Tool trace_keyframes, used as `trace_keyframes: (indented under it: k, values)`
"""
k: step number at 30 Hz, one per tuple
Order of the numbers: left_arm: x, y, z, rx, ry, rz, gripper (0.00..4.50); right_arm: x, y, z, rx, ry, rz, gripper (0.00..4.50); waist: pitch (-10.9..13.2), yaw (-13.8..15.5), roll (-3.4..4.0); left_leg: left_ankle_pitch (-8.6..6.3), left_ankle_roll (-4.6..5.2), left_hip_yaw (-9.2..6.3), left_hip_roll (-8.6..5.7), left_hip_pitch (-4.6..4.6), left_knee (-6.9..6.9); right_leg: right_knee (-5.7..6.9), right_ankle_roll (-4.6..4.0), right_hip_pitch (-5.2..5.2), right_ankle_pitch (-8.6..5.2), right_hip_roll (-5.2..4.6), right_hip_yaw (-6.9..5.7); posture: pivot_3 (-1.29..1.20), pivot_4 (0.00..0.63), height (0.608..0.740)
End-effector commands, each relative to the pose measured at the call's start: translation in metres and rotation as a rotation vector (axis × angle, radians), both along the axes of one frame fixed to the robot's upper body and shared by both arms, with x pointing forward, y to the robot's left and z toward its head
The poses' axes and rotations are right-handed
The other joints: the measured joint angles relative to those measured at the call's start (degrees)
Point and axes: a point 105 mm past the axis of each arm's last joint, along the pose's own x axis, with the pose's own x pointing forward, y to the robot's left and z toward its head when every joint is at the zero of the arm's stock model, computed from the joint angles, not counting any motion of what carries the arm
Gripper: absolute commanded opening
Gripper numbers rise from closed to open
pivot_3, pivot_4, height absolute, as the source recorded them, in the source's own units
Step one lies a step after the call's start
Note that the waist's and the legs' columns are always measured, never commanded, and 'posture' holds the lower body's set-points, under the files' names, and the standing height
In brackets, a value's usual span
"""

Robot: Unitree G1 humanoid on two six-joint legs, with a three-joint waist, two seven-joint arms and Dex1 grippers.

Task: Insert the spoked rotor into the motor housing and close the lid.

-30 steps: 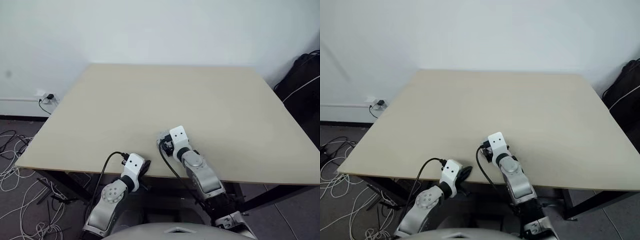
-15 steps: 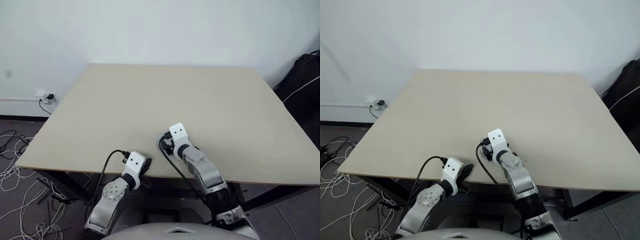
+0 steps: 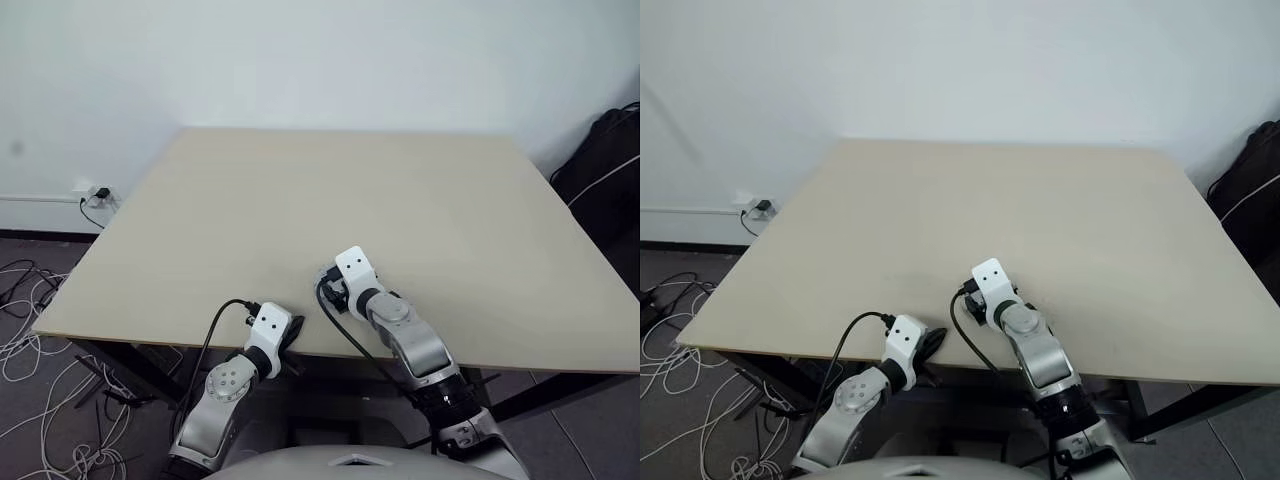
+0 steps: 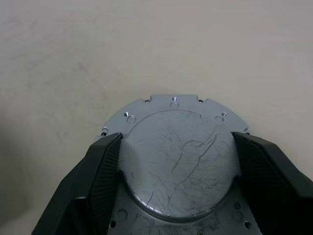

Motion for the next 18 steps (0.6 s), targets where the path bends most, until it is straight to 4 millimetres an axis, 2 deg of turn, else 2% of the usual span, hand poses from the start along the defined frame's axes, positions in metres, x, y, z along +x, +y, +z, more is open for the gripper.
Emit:
trace_keyframes:
  k: [1, 18]
  values:
    - [0.005, -0.002, 0.01, -0.011, -0.051, -0.007, 0.0, -0.013, -0.017, -0.03, -0.091, 0.124, -0.03, 3.21, -0.01, 0.03, -0.01, 0.0, 0.0, 0.0, 0.0, 0.01, 0.0, 0.0, 0.01, 0.01, -0.01, -0.01, 0.0, 0.0, 0.0, 0.74]
    - [0.008, -0.001, 0.011, -0.011, -0.057, -0.003, 0.0, -0.02, -0.026, -0.042, -0.029, 0.257, -0.115, 3.21, -0.18, 0.69, -0.08, -0.01, 0.0, -0.03, 0.0, 0.1, -0.01, -0.01, 0.06, 0.14, -0.06, -0.04, -0.03, 0.0, 0.0, 0.74]
